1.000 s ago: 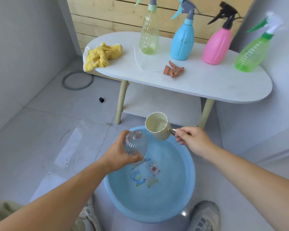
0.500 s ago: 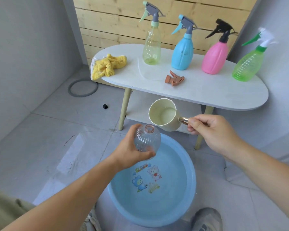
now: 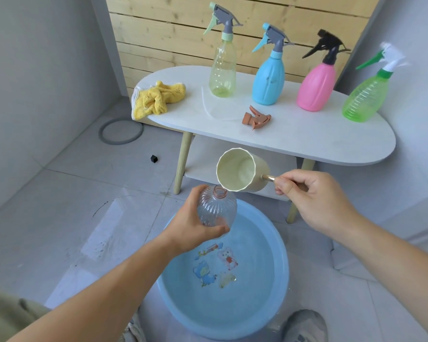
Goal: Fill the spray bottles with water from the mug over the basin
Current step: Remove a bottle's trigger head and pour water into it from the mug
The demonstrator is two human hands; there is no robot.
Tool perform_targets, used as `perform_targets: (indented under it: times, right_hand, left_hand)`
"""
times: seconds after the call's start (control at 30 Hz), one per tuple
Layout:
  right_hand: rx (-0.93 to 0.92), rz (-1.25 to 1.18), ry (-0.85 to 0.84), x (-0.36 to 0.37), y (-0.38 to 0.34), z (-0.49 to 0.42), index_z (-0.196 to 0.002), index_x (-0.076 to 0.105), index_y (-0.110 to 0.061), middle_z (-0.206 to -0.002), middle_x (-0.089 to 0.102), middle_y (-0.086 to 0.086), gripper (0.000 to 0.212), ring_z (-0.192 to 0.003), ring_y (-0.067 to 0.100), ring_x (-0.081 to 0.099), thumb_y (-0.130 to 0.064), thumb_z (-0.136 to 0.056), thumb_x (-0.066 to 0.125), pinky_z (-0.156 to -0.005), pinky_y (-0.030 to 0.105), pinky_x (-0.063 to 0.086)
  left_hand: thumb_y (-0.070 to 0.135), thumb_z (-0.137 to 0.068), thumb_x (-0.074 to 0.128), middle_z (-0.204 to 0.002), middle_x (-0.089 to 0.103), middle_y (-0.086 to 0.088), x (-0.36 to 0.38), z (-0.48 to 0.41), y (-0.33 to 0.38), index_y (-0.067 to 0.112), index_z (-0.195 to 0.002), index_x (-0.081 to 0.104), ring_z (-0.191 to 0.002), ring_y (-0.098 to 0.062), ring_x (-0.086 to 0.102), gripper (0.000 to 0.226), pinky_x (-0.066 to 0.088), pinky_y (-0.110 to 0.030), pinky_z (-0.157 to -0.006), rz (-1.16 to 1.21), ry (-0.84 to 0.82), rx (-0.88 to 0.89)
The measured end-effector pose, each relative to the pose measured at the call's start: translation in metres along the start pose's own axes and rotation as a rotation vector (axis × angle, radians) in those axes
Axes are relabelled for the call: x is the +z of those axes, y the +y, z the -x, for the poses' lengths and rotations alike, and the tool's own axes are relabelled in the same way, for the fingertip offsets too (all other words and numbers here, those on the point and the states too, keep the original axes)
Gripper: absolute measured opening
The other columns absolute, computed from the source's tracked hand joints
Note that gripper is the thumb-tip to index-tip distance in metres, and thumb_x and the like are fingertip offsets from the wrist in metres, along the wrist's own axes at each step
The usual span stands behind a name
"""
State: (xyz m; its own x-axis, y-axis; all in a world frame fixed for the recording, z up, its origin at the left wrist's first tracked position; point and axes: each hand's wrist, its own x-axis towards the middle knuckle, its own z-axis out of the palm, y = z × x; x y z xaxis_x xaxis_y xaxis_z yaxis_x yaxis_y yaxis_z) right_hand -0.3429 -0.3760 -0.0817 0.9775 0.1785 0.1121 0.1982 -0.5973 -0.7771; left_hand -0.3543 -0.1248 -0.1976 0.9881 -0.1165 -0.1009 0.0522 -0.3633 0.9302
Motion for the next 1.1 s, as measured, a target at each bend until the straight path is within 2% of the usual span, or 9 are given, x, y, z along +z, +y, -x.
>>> perform_targets:
  times: [0.07,0.13,0.33,0.53,0.63,0.8,0.93,1.03,1.1]
  right_hand:
    - [-0.012,0.007,0.016,0.0000,-0.0046,0.0005,-0.074,0.070,-0.023,-0.071,0.066,-0.001,0.023,-0.058,0.003,0.049,-0.028,-0.095,0.060,-0.057,0.011,0.035]
    - [-0.024,0.006,0.023,0.0004,-0.0069,0.0006,-0.074,0.069,-0.023,-0.072,0.065,-0.005,0.022,-0.060,-0.001,0.050,-0.025,-0.094,0.061,-0.058,0.008,0.036]
    - [-0.062,0.007,0.042,0.0019,-0.0070,-0.0002,-0.073,0.066,-0.033,-0.076,0.065,-0.005,0.023,-0.063,0.001,0.052,-0.023,-0.094,0.062,-0.060,0.009,0.037]
    - [-0.085,0.027,0.051,0.0022,-0.0051,-0.0010,-0.076,0.066,-0.039,-0.082,0.067,-0.004,0.022,-0.076,0.010,0.057,-0.025,-0.093,0.062,-0.064,0.012,0.039]
    - [-0.111,0.043,0.054,0.0022,-0.0051,-0.0013,-0.078,0.065,-0.042,-0.081,0.066,-0.007,0.025,-0.076,0.005,0.057,-0.023,-0.094,0.062,-0.065,0.009,0.039]
    - [-0.140,0.037,0.062,0.0030,-0.0055,-0.0009,-0.081,0.067,-0.039,-0.073,0.060,-0.015,0.020,-0.072,0.000,0.055,-0.023,-0.093,0.063,-0.064,0.008,0.036]
    - [-0.152,0.062,0.070,0.0038,-0.0039,-0.0020,-0.084,0.069,-0.036,-0.077,0.059,-0.025,0.016,-0.072,-0.001,0.054,-0.024,-0.093,0.063,-0.063,0.007,0.036]
    - [-0.151,0.064,0.075,0.0037,-0.0031,-0.0026,-0.086,0.072,-0.029,-0.076,0.058,-0.025,0.013,-0.074,-0.002,0.055,-0.024,-0.093,0.063,-0.063,0.007,0.036]
    - [-0.162,0.067,0.077,0.0035,-0.0032,-0.0023,-0.084,0.070,-0.033,-0.077,0.059,-0.025,0.015,-0.075,-0.004,0.056,-0.024,-0.093,0.063,-0.064,0.007,0.036]
  left_hand:
    - [0.032,-0.068,0.090,-0.124,0.055,0.024,-0.0001,0.0003,0.0004,0.044,-0.135,0.037,-0.107,0.012,0.055,0.087,0.048,-0.006,-0.078,-0.003,-0.002,0.002]
    - [0.031,-0.069,0.091,-0.123,0.055,0.025,-0.0002,0.0004,0.0007,0.045,-0.135,0.036,-0.107,0.013,0.054,0.087,0.046,-0.002,-0.075,-0.010,0.000,0.001]
    - [0.029,-0.070,0.091,-0.123,0.054,0.022,0.0006,0.0006,0.0019,0.044,-0.136,0.035,-0.105,0.011,0.056,0.088,0.046,-0.002,-0.071,-0.009,-0.002,-0.008]
    - [0.030,-0.070,0.091,-0.122,0.055,0.023,0.0010,0.0004,0.0027,0.045,-0.135,0.035,-0.106,0.008,0.057,0.087,0.045,-0.001,-0.070,-0.015,0.000,-0.014]
    - [0.024,-0.073,0.090,-0.121,0.054,0.024,0.0013,0.0010,0.0028,0.043,-0.134,0.035,-0.102,0.019,0.053,0.085,0.044,0.000,-0.069,-0.010,-0.003,-0.012]
    - [0.026,-0.072,0.090,-0.125,0.055,0.020,0.0017,0.0001,0.0003,0.042,-0.136,0.035,-0.106,0.013,0.055,0.086,0.046,-0.002,-0.071,-0.004,-0.006,-0.013]
    - [0.027,-0.071,0.091,-0.126,0.054,0.021,0.0025,-0.0006,-0.0005,0.046,-0.131,0.035,-0.109,0.008,0.056,0.084,0.047,-0.003,-0.072,-0.005,-0.003,-0.011]
    - [0.030,-0.070,0.091,-0.127,0.054,0.021,0.0021,-0.0003,-0.0017,0.047,-0.133,0.034,-0.110,0.007,0.056,0.086,0.048,-0.005,-0.073,-0.001,-0.005,-0.014]
    - [0.031,-0.070,0.091,-0.128,0.054,0.020,0.0019,-0.0002,-0.0021,0.047,-0.133,0.034,-0.111,0.005,0.056,0.087,0.048,-0.006,-0.074,-0.001,-0.006,-0.016]
